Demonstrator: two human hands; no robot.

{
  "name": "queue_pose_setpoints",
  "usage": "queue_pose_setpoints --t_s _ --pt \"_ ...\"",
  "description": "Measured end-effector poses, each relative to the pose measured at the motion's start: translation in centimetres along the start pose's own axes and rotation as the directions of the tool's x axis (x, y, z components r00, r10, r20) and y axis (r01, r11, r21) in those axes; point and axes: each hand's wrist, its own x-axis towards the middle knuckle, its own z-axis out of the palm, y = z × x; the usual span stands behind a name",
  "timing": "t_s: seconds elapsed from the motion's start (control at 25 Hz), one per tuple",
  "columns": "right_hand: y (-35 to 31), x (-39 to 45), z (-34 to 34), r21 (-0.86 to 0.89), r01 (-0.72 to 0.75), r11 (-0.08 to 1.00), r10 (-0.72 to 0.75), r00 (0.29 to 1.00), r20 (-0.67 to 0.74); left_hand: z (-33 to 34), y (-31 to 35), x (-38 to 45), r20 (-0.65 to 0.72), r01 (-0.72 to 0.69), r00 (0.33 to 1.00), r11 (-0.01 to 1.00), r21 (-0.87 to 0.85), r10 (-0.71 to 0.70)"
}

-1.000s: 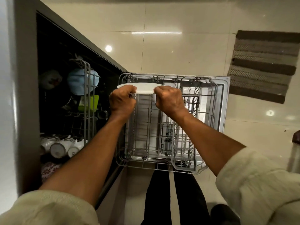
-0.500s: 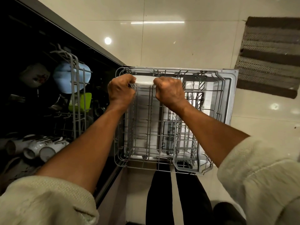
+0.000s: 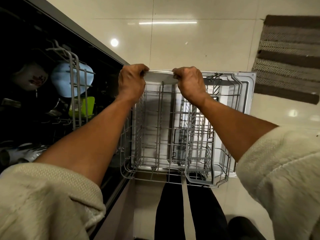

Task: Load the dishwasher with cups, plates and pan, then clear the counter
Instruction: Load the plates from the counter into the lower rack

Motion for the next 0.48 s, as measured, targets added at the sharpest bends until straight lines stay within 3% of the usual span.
queue_pose_setpoints --t_s 0.28,0.48 --pt "-1.6 -1.0 0.7 -0.049 0.139 0.989 -0.146 0.974 -0.174 -1.6 -0.9 -0.8 -0.189 -0.114 0.976 0.993 -0.031 0.107" --pt "-2.8 -2.0 0.3 -0.079 0.202 0.976 -0.215 0.951 -0.223 -2.0 -1.2 -2.0 -0.28 -0.106 0.957 0.989 -0.099 0.074"
